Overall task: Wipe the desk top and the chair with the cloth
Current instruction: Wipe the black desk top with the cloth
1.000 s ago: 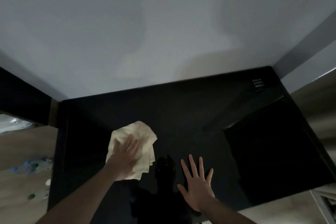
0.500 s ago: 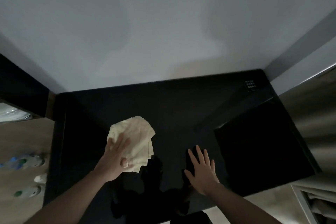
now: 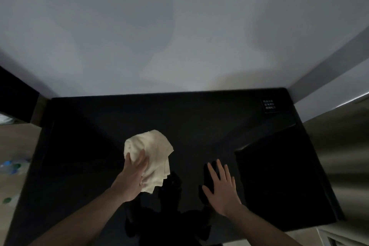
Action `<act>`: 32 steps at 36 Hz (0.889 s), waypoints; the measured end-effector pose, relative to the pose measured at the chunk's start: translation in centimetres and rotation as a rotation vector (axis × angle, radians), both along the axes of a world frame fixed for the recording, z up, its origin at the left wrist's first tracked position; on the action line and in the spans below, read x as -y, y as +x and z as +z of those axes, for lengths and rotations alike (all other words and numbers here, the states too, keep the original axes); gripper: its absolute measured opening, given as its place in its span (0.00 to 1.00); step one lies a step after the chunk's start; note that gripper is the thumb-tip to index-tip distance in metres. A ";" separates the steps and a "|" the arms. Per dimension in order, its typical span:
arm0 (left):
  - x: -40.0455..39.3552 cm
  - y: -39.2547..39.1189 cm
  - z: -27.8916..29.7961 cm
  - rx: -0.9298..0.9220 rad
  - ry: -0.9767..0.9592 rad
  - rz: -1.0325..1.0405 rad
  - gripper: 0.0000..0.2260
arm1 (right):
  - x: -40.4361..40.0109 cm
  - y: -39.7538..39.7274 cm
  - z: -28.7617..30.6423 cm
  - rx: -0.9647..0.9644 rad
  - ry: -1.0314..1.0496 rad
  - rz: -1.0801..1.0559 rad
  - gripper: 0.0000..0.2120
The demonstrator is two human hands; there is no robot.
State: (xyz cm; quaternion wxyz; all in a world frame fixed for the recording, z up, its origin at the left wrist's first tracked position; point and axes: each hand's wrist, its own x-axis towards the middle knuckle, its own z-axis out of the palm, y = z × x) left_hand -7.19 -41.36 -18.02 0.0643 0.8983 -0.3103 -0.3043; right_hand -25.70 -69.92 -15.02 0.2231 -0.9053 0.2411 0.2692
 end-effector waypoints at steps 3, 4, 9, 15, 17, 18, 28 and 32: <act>4.0 -1.7 -0.1 -0.002 0.014 0.031 0.40 | 3.7 -1.4 -0.3 0.025 -0.004 0.012 0.36; 5.5 -2.2 -0.1 -0.002 0.016 0.026 0.40 | 5.1 -1.9 -0.4 0.032 -0.010 0.015 0.36; 13.4 -4.6 0.8 -0.032 0.000 0.003 0.42 | 11.2 -4.5 -0.4 0.025 -0.049 0.048 0.36; 19.3 -6.1 1.6 -0.166 0.003 -0.011 0.40 | 13.7 -4.0 0.0 0.070 -0.067 0.038 0.37; 18.4 -5.8 1.0 -0.209 -0.038 0.023 0.39 | 13.2 -2.7 0.2 0.088 -0.055 0.066 0.37; 17.8 -5.6 1.0 -0.222 -0.061 0.034 0.39 | 12.7 -1.9 0.3 0.097 -0.046 0.080 0.37; 7.6 -6.4 1.0 -0.017 -0.048 0.199 0.32 | 2.7 7.1 0.0 0.107 0.006 0.260 0.41; 5.2 -6.6 0.9 -0.048 0.029 0.245 0.34 | -0.8 10.0 -0.2 0.038 0.013 0.217 0.38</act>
